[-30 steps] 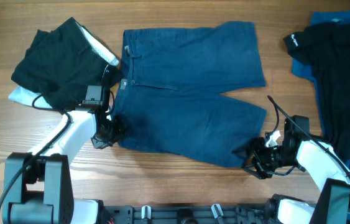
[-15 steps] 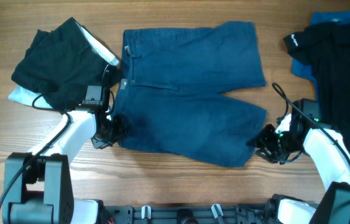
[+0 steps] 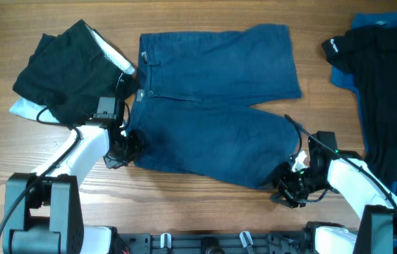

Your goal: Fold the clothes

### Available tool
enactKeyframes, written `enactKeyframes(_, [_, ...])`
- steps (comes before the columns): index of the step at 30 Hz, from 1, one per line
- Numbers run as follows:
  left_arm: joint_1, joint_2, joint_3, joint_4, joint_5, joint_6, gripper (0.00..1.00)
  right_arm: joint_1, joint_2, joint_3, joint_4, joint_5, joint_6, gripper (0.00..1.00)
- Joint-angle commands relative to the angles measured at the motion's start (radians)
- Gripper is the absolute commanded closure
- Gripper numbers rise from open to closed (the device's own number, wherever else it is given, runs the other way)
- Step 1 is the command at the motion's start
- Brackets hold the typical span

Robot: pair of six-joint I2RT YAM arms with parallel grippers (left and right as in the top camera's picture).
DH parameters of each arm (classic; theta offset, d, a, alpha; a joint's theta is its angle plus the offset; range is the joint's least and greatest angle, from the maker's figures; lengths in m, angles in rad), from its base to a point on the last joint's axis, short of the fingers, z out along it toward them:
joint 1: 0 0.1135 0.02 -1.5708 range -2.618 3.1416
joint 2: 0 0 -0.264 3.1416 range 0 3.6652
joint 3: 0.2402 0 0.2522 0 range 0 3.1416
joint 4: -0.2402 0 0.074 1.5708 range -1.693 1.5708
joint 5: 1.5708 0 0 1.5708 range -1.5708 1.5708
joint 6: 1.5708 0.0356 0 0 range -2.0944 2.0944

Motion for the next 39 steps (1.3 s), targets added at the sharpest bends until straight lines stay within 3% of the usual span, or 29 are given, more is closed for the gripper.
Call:
enactKeyframes(1, [0.003,0.021,-0.014,-0.005,0.013,0.005,0.92,0.006,0.003,-0.007,0.061,-0.027,0.072,0.56])
enactKeyframes(5, [0.003,0.021,-0.015,-0.008,0.012,0.005,0.92,0.005,0.003,-0.006,0.147,-0.013,0.115,0.72])
enactKeyframes(15, [0.003,0.020,-0.014,-0.012,0.013,0.005,0.96,0.005,0.003,0.100,0.044,0.314,0.056,0.77])
enactKeyframes(19, [0.003,0.019,-0.014,-0.012,0.013,0.005,0.96,0.005,0.003,0.125,0.027,0.340,0.032,0.96])
enactKeyframes(24, [0.003,0.017,-0.014,-0.012,0.024,0.007,0.96,0.005,0.003,0.129,0.026,0.288,-0.021,0.96])
enactKeyframes(27, [0.003,-0.019,0.016,-0.048,0.122,0.089,0.96,0.005,0.001,0.202,-0.052,0.292,-0.077,0.96])
enactKeyframes(35, [0.000,-0.392,0.192,-0.485,0.175,0.237,0.96,0.005,-0.121,0.623,-0.431,0.292,-0.180,0.96])
enactKeyframes(39, [0.000,-0.594,0.267,-0.513,0.193,0.239,0.96,0.005,-0.138,0.812,-0.469,0.292,-0.173,0.96])
